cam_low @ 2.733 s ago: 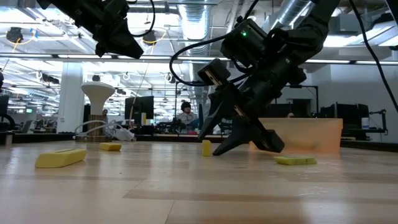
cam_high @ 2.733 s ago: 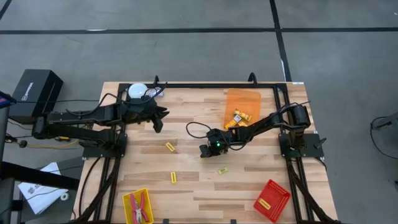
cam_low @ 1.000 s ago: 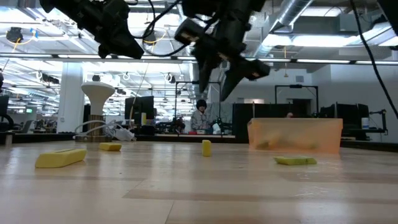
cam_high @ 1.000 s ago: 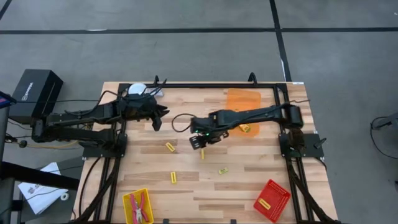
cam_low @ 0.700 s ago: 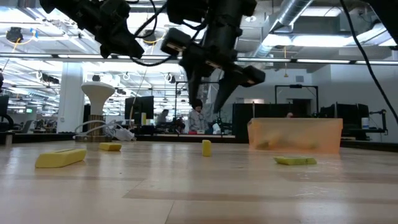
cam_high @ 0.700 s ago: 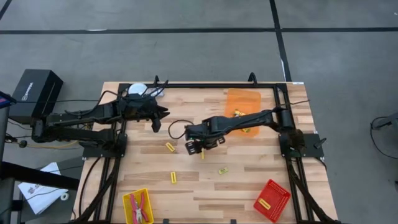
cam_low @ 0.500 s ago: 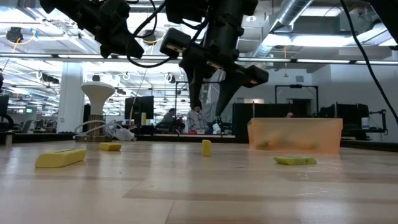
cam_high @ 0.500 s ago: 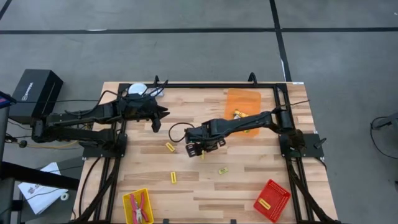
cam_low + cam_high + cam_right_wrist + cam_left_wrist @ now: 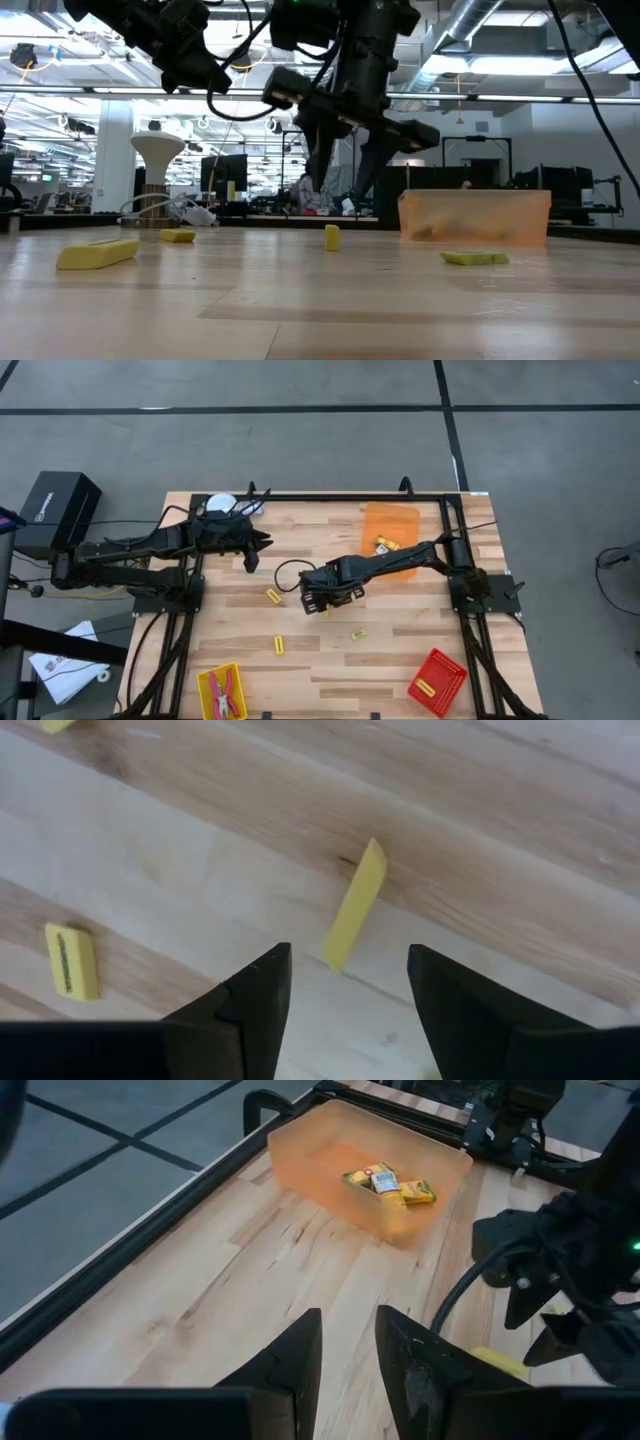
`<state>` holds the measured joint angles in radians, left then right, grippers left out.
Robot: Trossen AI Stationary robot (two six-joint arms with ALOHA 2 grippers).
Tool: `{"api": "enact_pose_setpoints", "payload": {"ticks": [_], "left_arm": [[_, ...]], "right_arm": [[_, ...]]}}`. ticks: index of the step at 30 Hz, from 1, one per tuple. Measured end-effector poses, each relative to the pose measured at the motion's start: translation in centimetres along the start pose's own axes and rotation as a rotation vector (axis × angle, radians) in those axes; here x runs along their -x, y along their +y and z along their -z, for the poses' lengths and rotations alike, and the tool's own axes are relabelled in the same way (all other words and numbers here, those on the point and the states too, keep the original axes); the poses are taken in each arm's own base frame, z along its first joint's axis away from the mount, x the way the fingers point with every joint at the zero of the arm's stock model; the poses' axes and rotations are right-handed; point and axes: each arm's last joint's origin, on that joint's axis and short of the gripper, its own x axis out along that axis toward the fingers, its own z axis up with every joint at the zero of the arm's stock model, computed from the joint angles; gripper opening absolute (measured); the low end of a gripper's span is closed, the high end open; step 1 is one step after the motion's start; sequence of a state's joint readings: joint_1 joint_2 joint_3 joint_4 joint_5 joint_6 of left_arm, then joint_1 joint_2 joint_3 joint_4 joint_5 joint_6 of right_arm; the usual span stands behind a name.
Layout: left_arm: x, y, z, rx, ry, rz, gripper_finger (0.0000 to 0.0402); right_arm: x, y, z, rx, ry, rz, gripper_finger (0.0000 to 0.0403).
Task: Pick & Place School Supplies
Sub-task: Put the yellow eraser into the red bin
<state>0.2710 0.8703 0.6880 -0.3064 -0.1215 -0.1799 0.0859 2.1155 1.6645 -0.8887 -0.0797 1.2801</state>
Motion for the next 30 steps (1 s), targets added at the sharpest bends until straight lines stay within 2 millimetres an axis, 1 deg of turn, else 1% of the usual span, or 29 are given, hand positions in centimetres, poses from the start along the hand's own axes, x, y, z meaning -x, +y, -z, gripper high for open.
{"api": "enact_pose_setpoints", "payload": {"ticks": [3, 13, 18, 23, 30], "left_arm": [[0.0, 0.0, 0.0, 0.000, 0.000, 0.001, 0.0092], [0.0, -0.1, 0.0, 0.000, 0.005, 0.025, 0.0092], [0.0, -0.1, 0.0, 0.000, 0.006, 0.024, 0.0092], [0.0, -0.1, 0.1, -0.021, 0.009, 0.023, 0.0092], [0.0, -0.1, 0.1, -0.023, 0.012, 0.023, 0.0092]], "right_arm": [[-0.4, 0.0, 0.1, 0.000, 0.000, -0.012, 0.0192], [-0.6, 0.0, 0.1, 0.001, -0.002, -0.024, 0.0192], [-2.0, -0.9, 0.2, -0.040, 0.025, -0.026, 0.0192], [-2.9, -1.2, 0.3, -0.054, 0.020, -0.048, 0.0191], [-4.1, -1.5, 0.3, -0.080, 0.032, -0.104, 0.0177]]}}
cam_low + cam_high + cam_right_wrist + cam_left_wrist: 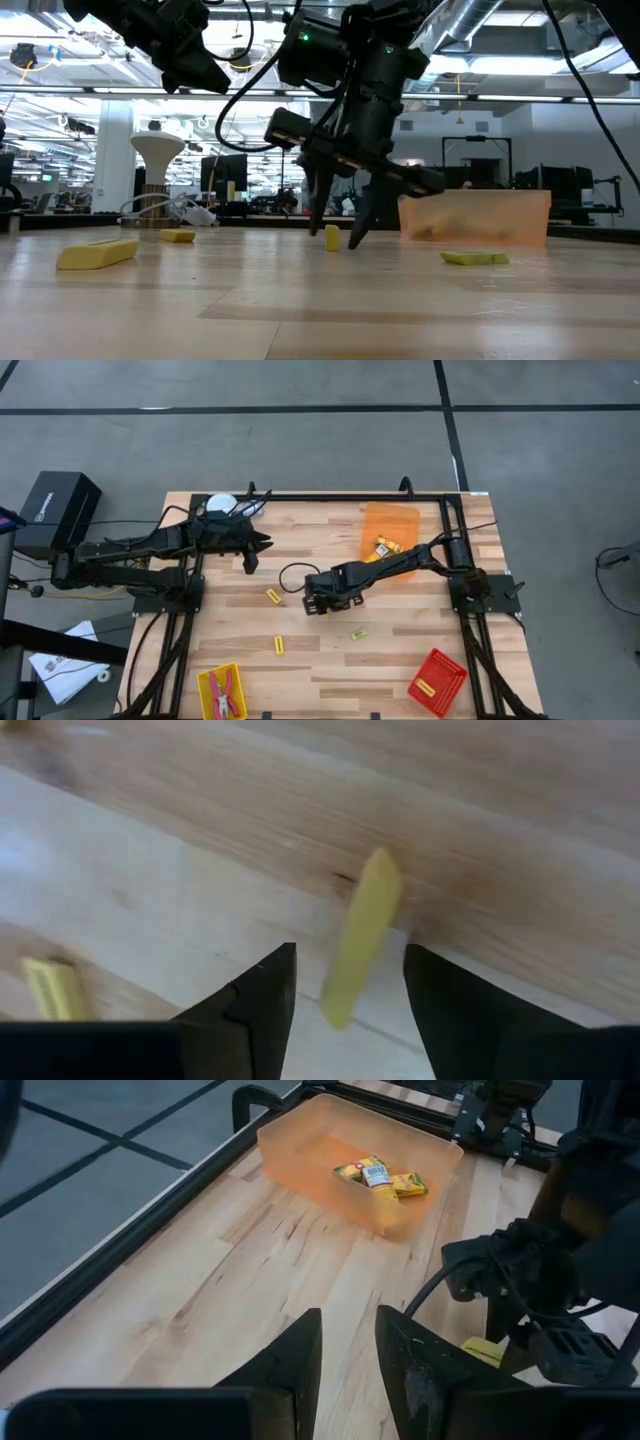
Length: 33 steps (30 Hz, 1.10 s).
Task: Pick & Place School Supplies
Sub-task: Put the yellow eraser into the red bin
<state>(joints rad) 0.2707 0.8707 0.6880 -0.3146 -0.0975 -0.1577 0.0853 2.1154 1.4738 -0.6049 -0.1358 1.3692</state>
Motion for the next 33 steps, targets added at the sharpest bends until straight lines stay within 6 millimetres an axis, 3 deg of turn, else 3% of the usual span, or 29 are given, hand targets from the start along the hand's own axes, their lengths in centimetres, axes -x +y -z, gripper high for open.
{"api": "enact_pose_setpoints", "payload": {"ticks": [6, 12, 21, 27, 33], "left_arm": [[0.0, 0.0, 0.0, 0.000, 0.000, -0.001, 0.0092], [0.0, 0.0, 0.0, 0.002, -0.001, -0.002, 0.0092], [0.0, 0.0, -0.1, 0.013, -0.008, -0.006, 0.0092], [0.0, 0.0, -0.4, 0.016, -0.044, -0.007, 0.0092], [0.0, 0.0, -0.5, 0.017, -0.055, -0.007, 0.0092]], "right_arm": [[-0.5, -0.6, 0.1, -0.033, 0.038, -0.019, 0.0141], [-0.5, -0.8, -0.3, 0.045, 0.044, -0.015, 0.0023], [0.5, -1.1, -2.3, 0.164, 0.047, -0.054, 0.0023], [6.2, -1.6, -3.3, 0.291, 0.026, -0.088, 0.0023], [14.0, -4.7, -1.7, 0.445, 0.032, 0.050, 0.0023]]}}
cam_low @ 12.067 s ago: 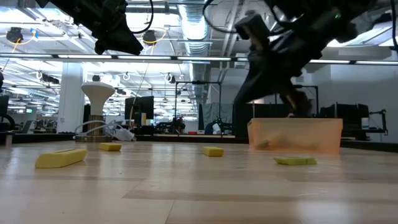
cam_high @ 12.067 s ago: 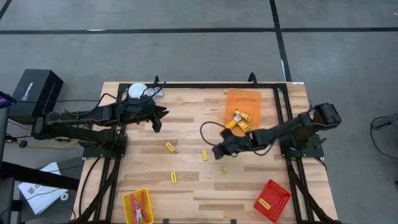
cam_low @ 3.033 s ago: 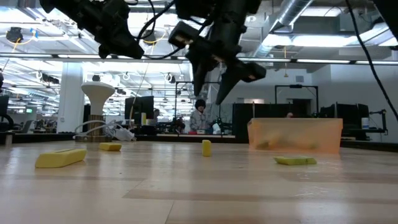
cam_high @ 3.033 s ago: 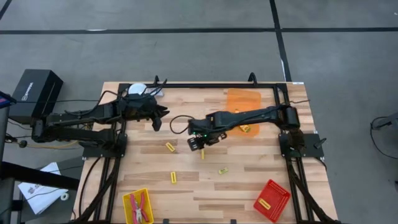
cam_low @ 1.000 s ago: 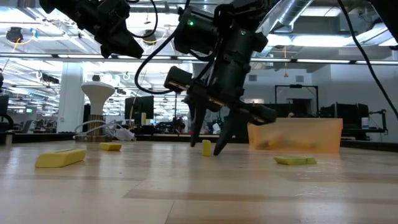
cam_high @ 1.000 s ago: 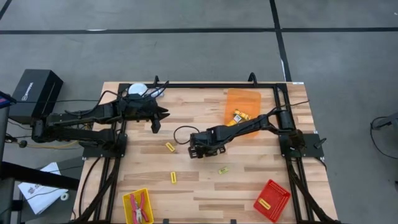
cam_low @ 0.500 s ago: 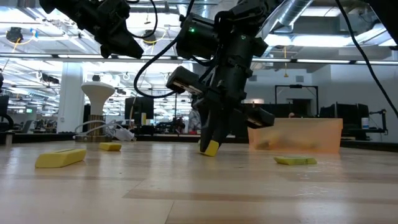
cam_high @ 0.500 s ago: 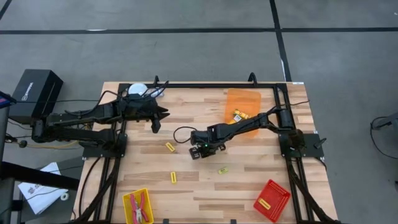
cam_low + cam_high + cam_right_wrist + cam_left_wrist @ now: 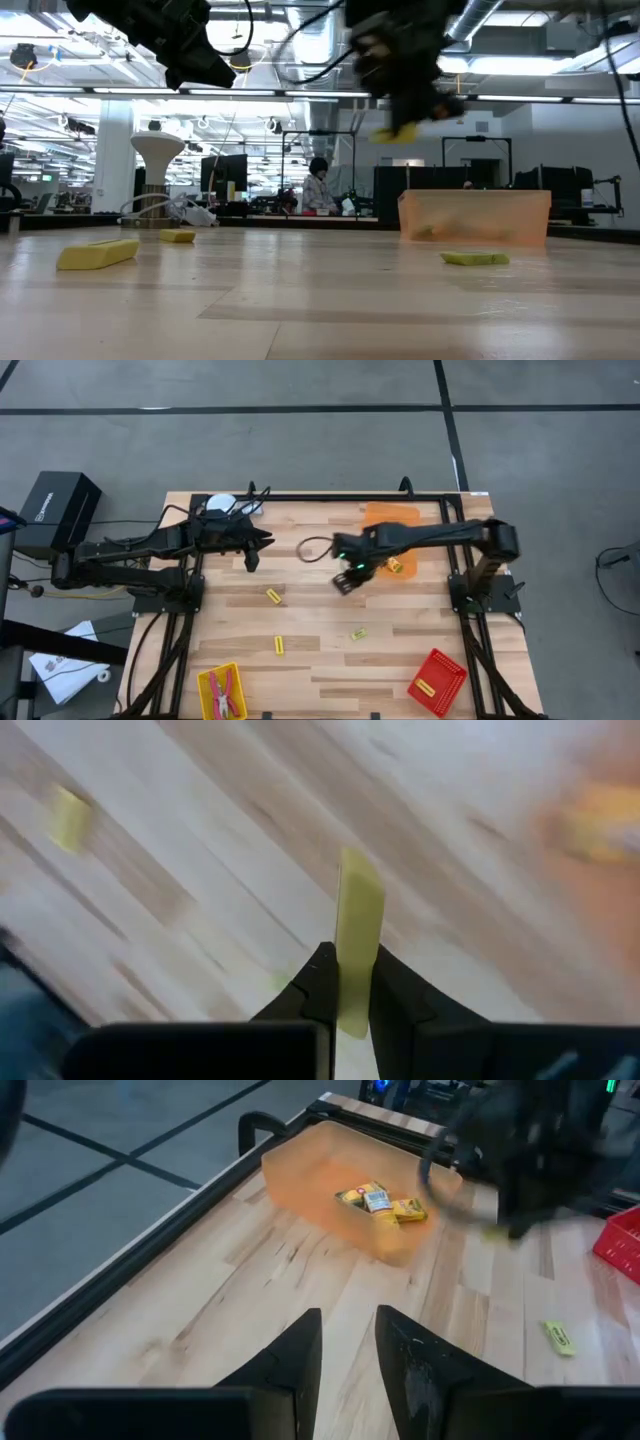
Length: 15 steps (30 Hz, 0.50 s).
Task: Pick & Place School Supplies
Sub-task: Put the yellow eraser into the red bin
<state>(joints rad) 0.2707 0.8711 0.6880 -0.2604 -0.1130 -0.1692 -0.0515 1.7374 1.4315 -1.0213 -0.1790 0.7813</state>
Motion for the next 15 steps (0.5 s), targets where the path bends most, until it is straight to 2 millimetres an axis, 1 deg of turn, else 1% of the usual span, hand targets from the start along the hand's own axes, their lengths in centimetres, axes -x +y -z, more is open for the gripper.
{"api": "enact_pose_setpoints", "payload": {"ticks": [3, 6, 8, 12, 15], "left_arm": [[0.0, 0.0, 0.0, 0.000, -0.001, 0.000, 0.0092], [-0.1, 0.0, 0.0, 0.003, -0.001, -0.011, 0.0092], [-0.2, 0.0, 0.1, 0.003, 0.007, -0.013, 0.0092], [-0.4, 0.0, 0.1, 0.002, 0.011, -0.014, 0.0092], [-0.5, 0.0, 0.0, 0.003, 0.004, -0.013, 0.0092]], "right_arm": [[2.9, -1.0, 3.1, 0.049, 0.081, 0.104, 0.0023], [5.5, -1.2, 6.4, 0.071, 0.125, 0.151, 0.0023], [6.8, -0.9, 8.4, 0.068, 0.117, 0.153, 0.0023], [8.3, -0.1, 12.7, 0.026, 0.127, 0.161, 0.0023], [8.7, 0.7, 15.9, 0.000, 0.140, 0.166, 0.0023]]}}
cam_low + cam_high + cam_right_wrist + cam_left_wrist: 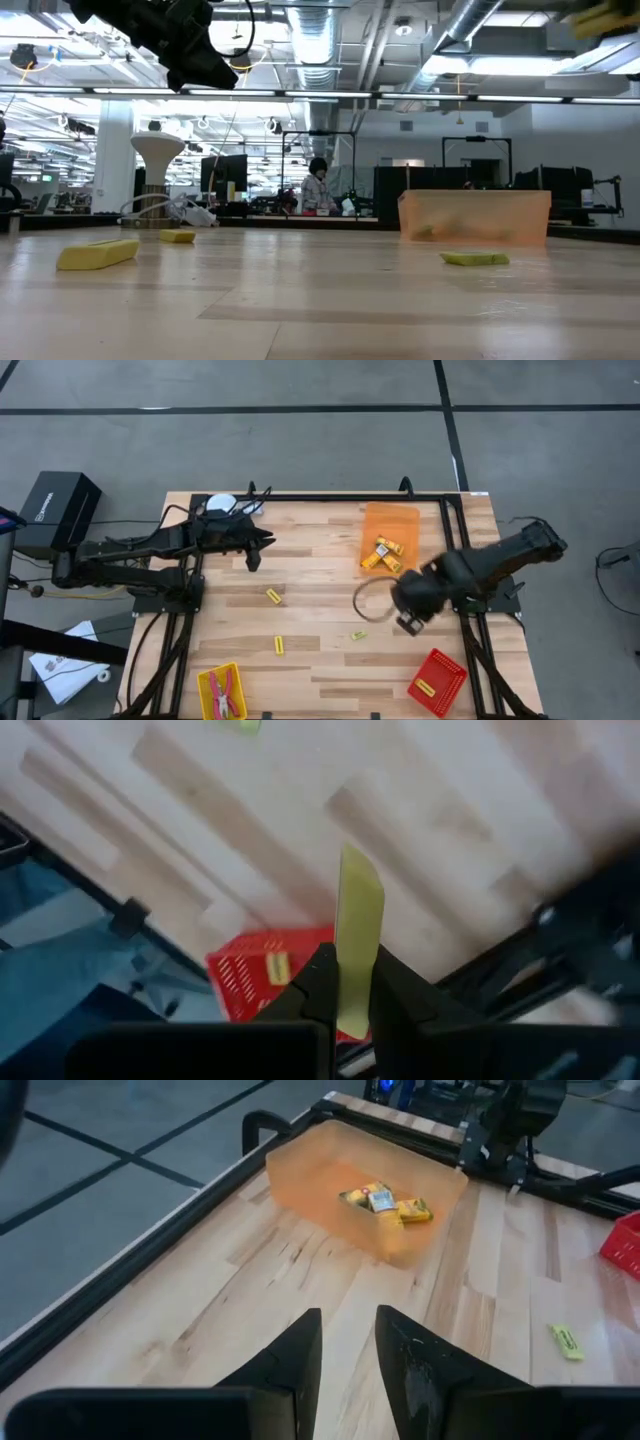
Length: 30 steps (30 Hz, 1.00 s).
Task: Pick & Place School Supplies
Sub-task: Put the yellow eraser into the red bin
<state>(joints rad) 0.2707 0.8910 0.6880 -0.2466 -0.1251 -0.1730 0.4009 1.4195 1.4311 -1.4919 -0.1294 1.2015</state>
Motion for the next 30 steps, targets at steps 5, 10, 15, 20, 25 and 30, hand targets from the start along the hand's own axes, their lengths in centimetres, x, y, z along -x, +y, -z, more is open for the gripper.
{"api": "enact_pose_setpoints", "payload": {"ticks": [5, 10, 15, 20, 25, 30], "left_arm": [[-0.1, 0.0, 0.0, 0.000, -0.001, 0.000, 0.0092], [-0.3, 0.0, 0.0, 0.018, 0.002, -0.001, 0.0092], [-0.4, 0.0, 0.0, 0.019, 0.003, -0.001, 0.0092], [-0.4, 0.0, 0.0, 0.019, 0.005, -0.001, 0.0092], [-0.4, 0.0, 0.0, 0.045, 0.005, -0.001, 0.0092], [-0.4, 0.0, 0.0, 0.051, 0.005, -0.001, 0.0092]], "right_arm": [[-2.4, 1.9, 4.7, -0.072, 0.020, -0.022, 0.0023], [-7.8, 2.9, 8.8, -0.184, 0.059, -0.087, 0.0023], [-12.3, 1.7, 11.9, -0.310, 0.094, -0.088, 0.0023], [-14.4, 0.7, 12.9, -0.293, 0.089, -0.096, 0.0023], [-15.5, 0.2, 12.6, -0.290, 0.060, -0.104, 0.0025], [-15.8, 0.1, 12.5, -0.267, 0.038, -0.111, 0.0086]]}}
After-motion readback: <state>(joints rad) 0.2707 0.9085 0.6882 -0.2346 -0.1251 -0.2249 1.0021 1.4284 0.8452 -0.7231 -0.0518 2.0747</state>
